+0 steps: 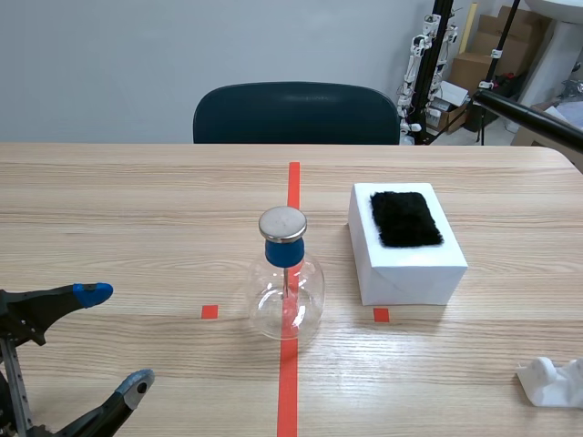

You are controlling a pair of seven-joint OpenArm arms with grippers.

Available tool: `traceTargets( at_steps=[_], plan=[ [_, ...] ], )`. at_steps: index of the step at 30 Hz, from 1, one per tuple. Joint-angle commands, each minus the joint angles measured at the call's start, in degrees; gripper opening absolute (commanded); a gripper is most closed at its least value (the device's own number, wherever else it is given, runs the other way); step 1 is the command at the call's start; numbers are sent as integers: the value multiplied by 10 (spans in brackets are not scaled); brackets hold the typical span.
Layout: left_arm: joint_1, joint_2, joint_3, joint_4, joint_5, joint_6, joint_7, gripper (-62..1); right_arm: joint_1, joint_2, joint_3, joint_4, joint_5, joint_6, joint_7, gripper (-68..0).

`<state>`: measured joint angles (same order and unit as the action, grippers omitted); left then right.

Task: Do the electroscope experiment. move the rod toward and away from the electroscope

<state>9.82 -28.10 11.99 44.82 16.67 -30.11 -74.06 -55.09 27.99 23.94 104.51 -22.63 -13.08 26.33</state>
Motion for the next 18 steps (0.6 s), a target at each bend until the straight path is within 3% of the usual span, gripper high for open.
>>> traceTargets(
  at_steps=[1,18],
  plan=[
    [-2,-3,-5,6,-5,-1,-11,14,8,6,9,8,6,-9,2,-677],
    [-2,-3,-5,6,-5,-1,-11,14,8,5,9,8,6,-10,0,-677]
  ],
)
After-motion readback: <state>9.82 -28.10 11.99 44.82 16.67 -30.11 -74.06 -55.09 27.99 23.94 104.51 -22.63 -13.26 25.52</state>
